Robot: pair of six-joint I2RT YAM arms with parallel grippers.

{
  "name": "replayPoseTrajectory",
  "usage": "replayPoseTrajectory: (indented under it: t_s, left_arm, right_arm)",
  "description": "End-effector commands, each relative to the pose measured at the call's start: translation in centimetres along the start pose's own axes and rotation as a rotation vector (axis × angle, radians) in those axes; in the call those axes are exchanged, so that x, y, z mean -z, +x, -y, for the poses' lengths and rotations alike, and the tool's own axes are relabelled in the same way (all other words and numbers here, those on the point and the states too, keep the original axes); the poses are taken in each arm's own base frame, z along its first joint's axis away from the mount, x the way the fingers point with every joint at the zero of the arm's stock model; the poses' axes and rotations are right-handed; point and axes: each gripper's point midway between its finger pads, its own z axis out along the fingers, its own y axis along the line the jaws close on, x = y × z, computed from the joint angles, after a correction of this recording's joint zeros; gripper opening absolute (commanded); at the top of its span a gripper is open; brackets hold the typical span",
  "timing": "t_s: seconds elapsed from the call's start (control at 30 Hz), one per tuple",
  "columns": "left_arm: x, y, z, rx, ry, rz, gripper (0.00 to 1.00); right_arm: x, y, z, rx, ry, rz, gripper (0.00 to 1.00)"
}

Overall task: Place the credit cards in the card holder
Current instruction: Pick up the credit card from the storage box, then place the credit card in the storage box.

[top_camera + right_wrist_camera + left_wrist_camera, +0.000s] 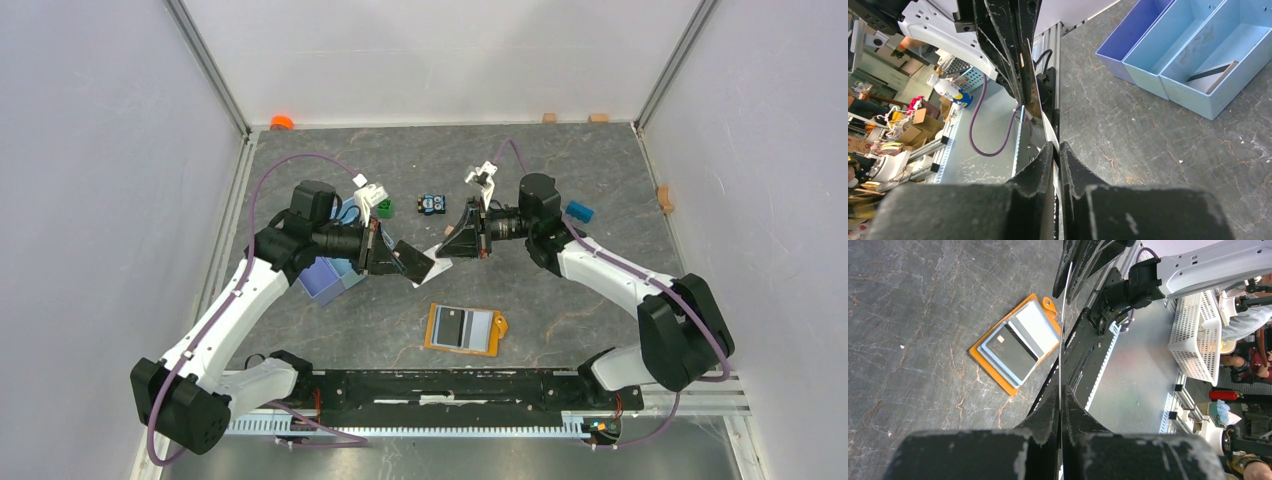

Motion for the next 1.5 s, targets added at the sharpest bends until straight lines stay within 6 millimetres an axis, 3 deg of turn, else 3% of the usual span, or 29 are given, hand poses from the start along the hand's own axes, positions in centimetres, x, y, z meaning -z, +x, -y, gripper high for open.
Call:
replayPoseTrajectory:
  t_s: [0.0,0.03,0.27,0.5,0.6,0.7,0.8,1.1,1.3,1.37,1.47]
  left_arm:
    - [0.2,-1.0,0.8,-0.078,0.036,0.040,0.02]
    - [0.2,-1.0,0.7,-0.078,0.033,0.042,0.02]
    - [0.3,-1.0,-0.7,-0.079,-0.033,0.046,0.02]
    - [0.5,-1.2,-1.4,-0.074,-0.068,0.052,0.02]
    - [1.3,-1.3,-4.8,-0.048,-0.250,0.071,0.02]
    - [3.5,-2.2,-11.3,0.075,-0.580,0.142,0.02]
    - [5.2,-2.6,-15.2,0.230,-0.756,0.188,0.02]
    - [4.8,-2.7,-19.8,0.401,-0.896,0.186,0.02]
    - [4.3,-3.4,-21.1,0.381,-0.905,0.182,0.02]
    - [3.9,-3.8,-21.1,0.363,-0.885,0.173,0.08]
    - [3.7,-3.8,-21.3,0.359,-0.884,0.137,0.35]
  right_arm:
    - [-0.2,0.0,-0.7,0.022,-0.043,0.002,0.05]
    - [-0.1,0.1,-0.8,0.021,-0.042,0.002,0.00]
    - [2.3,-0.7,2.1,0.078,0.166,0.018,0.00]
    - [5.0,-1.0,3.1,0.072,0.242,0.053,0.00]
    - [6.2,-1.4,3.9,0.085,0.335,0.070,0.00]
    - [7.7,-1.9,5.2,0.122,0.492,0.070,0.00]
    - [8.6,-2.3,5.5,0.145,0.564,0.091,0.00]
    - [9.7,-0.5,5.2,0.117,0.623,0.082,0.00]
    - [9.7,0.3,4.6,0.105,0.609,0.089,0.00]
    - [9.6,0.8,4.4,0.092,0.601,0.081,0.00]
    - [9.6,1.7,4.1,0.072,0.583,0.059,0.00]
